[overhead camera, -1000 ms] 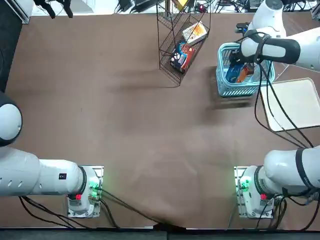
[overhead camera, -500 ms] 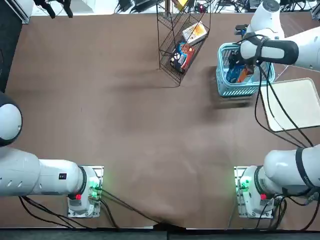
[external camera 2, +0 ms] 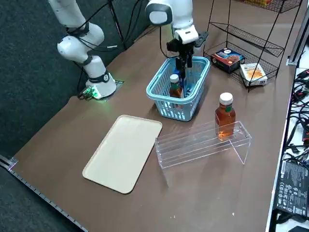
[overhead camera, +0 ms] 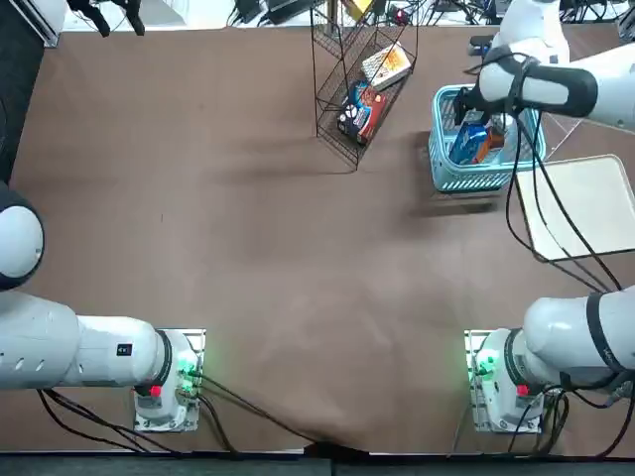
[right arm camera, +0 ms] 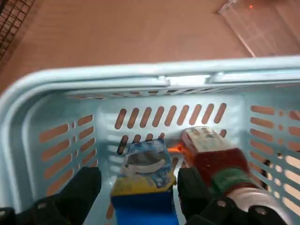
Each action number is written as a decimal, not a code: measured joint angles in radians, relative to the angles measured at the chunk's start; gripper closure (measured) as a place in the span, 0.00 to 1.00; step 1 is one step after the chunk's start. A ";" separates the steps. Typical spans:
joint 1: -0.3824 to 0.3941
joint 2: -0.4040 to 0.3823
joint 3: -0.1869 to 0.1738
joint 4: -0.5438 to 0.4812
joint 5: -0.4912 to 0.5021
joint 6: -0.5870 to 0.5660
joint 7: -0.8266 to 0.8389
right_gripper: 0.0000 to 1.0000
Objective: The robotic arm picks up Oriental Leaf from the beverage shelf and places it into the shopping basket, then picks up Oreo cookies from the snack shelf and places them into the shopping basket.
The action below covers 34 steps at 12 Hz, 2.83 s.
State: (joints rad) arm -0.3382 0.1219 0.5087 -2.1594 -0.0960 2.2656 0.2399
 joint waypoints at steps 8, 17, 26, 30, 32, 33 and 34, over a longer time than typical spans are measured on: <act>0.000 -0.011 0.002 0.276 -0.001 -0.345 0.001 0.00; -0.001 -0.036 -0.004 0.509 0.017 -0.659 -0.044 0.00; 0.167 -0.137 -0.333 0.515 0.079 -0.737 -0.205 0.00; 0.239 -0.152 -0.434 0.515 0.081 -0.739 -0.228 0.00; 0.239 -0.155 -0.437 0.523 0.081 -0.739 -0.234 0.00; 0.239 -0.155 -0.440 0.533 0.081 -0.739 -0.237 0.00; 0.239 -0.155 -0.443 0.541 0.081 -0.739 -0.238 0.00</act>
State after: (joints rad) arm -0.0990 -0.0334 0.0658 -1.6188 -0.0154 1.5264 0.0014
